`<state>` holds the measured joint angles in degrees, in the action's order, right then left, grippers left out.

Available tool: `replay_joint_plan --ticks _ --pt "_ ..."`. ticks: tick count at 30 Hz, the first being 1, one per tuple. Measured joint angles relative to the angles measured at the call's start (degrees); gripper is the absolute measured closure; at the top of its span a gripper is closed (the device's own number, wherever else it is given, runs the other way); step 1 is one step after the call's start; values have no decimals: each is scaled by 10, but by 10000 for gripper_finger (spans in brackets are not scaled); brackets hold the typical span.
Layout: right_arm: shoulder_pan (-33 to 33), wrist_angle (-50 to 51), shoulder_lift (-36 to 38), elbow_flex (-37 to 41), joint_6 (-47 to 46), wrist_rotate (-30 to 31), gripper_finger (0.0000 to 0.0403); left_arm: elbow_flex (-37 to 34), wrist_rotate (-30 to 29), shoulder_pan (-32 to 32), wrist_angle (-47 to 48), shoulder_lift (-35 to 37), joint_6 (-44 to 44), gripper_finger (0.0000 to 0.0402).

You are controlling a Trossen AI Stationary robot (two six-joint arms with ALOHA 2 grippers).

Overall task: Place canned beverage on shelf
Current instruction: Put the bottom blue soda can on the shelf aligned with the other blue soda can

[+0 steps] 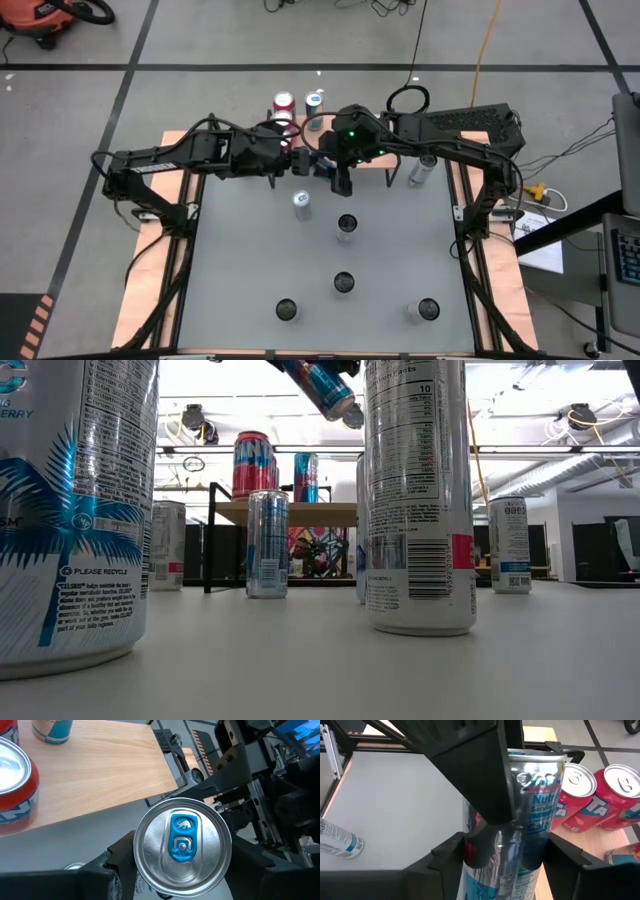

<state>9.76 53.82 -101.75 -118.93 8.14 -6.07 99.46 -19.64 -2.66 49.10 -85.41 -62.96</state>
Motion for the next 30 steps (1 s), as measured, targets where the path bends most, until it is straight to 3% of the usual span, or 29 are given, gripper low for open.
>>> replay_joint_plan --ticks 4,10,14,18,26,30 --pt "0 -2 0 0 -1 0 199 0 0 0 0 0 1 183" --pt "-1 -9 -1 0 -5 0 129 0 4 0 -12 0 2 183" --pt "-1 -13 -2 1 -5 0 110 1 4 0 -12 0 3 183" --pt "-1 -13 -2 0 -9 1 129 1 4 0 -9 0 3 183" --pt "-1 -13 -2 1 -12 3 208 1 5 0 -7 0 2 182" --pt "2 -13 -1 1 -12 3 221 1 7 0 -7 0 2 177"
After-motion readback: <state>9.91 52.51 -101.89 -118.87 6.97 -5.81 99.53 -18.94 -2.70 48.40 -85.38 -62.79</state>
